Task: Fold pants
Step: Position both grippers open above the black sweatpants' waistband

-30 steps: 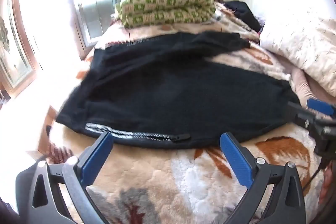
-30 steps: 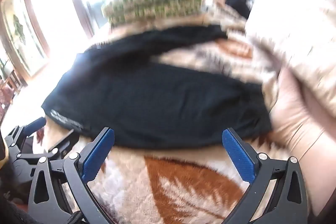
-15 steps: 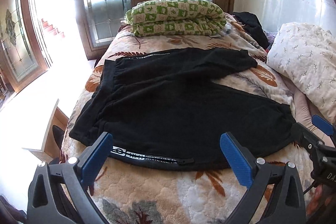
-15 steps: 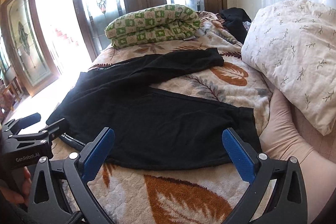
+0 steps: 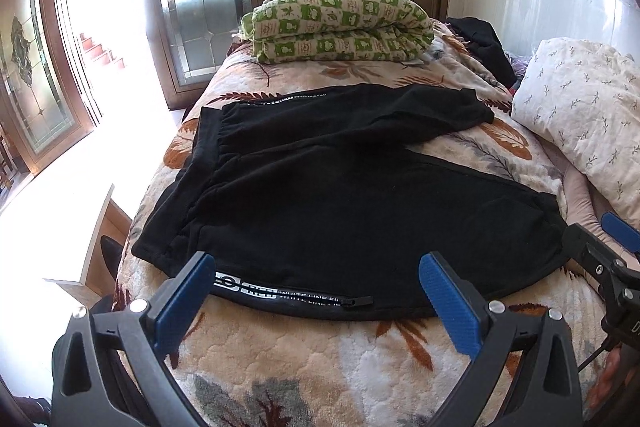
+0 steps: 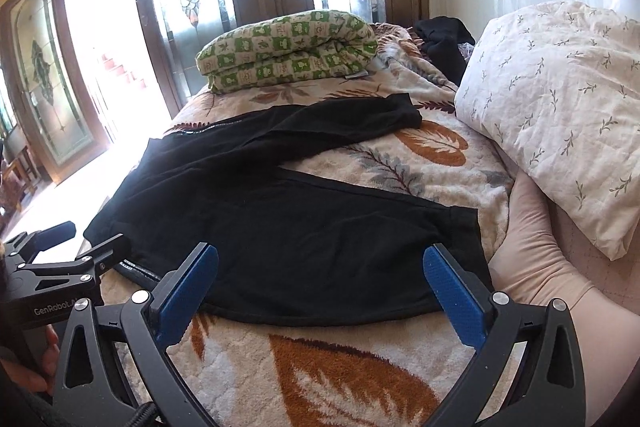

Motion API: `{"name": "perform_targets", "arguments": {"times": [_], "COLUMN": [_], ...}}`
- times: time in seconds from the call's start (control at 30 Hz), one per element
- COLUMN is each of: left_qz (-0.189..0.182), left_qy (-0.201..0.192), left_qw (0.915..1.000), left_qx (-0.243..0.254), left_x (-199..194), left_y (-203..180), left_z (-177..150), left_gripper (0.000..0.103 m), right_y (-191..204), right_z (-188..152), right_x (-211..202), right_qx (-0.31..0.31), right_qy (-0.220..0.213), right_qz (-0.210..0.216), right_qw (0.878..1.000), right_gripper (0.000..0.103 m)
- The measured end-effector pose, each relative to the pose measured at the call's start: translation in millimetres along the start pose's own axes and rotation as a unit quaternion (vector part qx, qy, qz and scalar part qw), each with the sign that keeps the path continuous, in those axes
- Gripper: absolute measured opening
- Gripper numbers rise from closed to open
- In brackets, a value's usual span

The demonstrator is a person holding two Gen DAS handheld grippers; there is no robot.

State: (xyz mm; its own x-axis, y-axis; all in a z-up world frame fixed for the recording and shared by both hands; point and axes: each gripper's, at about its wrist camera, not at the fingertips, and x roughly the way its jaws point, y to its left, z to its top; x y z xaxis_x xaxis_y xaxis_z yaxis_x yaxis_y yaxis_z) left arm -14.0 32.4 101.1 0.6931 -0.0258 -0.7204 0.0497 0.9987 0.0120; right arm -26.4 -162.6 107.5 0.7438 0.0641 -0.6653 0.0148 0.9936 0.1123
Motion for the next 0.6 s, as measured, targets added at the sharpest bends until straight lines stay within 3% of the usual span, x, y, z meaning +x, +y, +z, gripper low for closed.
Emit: {"name": "perform_targets", "arguments": {"times": [0.6], "left_qz": [0.002], "left_qy": [-0.005], "left_qw": [1.0000], "left_qx": [-0.002], "left_x": [-0.5], "left_y": [2.7], "left_z": [-0.7], "left_gripper": [0.103], "right_y": [1.6], "right_z": [1.5], "right_x": [-2.8], "right_qx": [-0.001], "right_qy": [-0.009], "right_qz": [-0.004], "right_qw": [1.000], "right_gripper": [0.103]}}
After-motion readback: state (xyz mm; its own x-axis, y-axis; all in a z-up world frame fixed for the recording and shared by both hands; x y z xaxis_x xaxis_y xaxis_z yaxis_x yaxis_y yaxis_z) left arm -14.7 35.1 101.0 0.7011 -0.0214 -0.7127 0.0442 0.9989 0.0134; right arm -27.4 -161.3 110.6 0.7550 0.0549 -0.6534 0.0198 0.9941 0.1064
